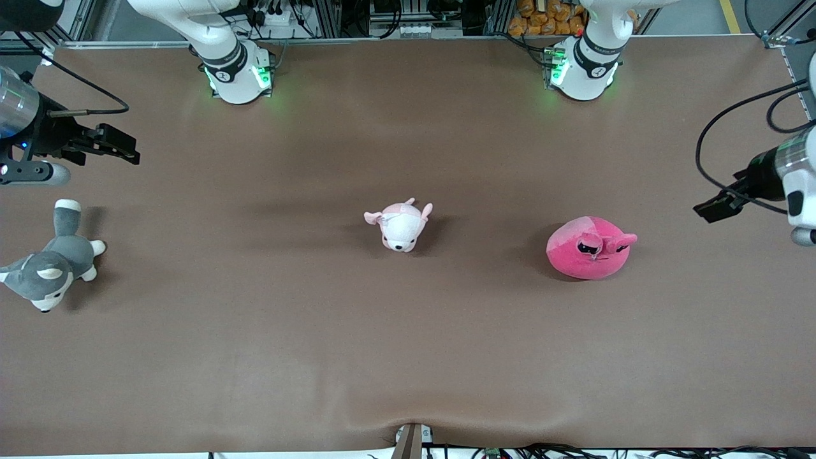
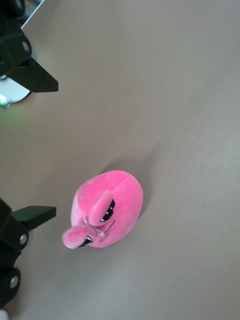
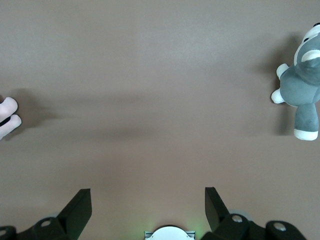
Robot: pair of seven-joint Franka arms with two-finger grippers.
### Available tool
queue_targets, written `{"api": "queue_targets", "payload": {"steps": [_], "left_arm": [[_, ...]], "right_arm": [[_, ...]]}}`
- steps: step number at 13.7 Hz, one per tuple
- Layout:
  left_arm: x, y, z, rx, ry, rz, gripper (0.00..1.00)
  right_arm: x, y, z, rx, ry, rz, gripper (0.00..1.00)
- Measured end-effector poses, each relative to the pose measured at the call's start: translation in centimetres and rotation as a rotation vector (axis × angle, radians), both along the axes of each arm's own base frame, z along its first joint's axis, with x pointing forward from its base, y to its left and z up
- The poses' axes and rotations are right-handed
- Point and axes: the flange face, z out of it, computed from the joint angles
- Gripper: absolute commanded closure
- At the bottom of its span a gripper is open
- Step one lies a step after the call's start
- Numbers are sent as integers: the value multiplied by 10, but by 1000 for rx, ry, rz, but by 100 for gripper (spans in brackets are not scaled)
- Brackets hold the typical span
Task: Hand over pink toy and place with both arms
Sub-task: 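Lower the left gripper onto the pink plush and close on its neck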
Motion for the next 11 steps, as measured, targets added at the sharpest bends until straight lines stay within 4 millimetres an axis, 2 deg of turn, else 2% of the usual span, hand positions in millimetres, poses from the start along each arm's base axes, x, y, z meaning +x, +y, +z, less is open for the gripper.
{"api": "queue_targets", "payload": {"steps": [4, 9, 11], "left_arm": [[12, 8, -45, -19, 43, 89, 0], [17, 21, -130, -111, 6, 368, 0], [13, 27, -150, -174, 22, 470, 0]], "right_arm": [[0, 0, 0, 0, 1, 0, 0], [0, 0, 0, 0, 1, 0, 0], [0, 0, 0, 0, 1, 1, 0]]}}
